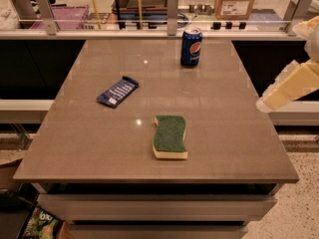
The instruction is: Pick pepsi can
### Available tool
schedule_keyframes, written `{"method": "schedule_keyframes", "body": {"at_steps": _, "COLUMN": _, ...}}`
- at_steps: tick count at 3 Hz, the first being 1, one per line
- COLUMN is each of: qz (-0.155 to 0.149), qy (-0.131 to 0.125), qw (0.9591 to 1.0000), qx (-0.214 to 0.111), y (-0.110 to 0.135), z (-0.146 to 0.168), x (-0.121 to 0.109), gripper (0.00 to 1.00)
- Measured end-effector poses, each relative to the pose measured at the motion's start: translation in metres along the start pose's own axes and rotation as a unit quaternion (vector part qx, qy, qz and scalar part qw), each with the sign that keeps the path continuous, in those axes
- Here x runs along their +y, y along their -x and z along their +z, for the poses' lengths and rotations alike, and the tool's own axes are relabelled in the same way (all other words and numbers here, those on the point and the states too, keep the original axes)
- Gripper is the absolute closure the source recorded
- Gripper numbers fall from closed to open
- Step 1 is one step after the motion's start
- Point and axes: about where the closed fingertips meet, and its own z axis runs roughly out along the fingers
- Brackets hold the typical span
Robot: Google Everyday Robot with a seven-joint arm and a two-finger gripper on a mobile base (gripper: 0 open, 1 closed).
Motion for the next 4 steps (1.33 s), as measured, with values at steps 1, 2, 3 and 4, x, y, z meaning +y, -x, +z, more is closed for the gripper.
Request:
{"method": "schedule_keyframes", "body": {"at_steps": 1, "qz": 0.055, "qy": -0.032, "qw": 0.9972, "qx": -0.038, "y": 0.000, "z": 0.011, "x": -0.020, "gripper": 0.00}}
{"method": "schedule_keyframes", "body": {"at_steps": 2, "qz": 0.102, "qy": -0.057, "qw": 0.9914, "qx": -0.060, "y": 0.001, "z": 0.027, "x": -0.037, "gripper": 0.00}}
{"method": "schedule_keyframes", "body": {"at_steps": 3, "qz": 0.128, "qy": -0.070, "qw": 0.9865, "qx": -0.076, "y": 0.008, "z": 0.043, "x": -0.054, "gripper": 0.00}}
{"method": "schedule_keyframes", "body": {"at_steps": 4, "qz": 0.149, "qy": -0.075, "qw": 0.9803, "qx": -0.105, "y": 0.018, "z": 0.065, "x": -0.069, "gripper": 0.00}}
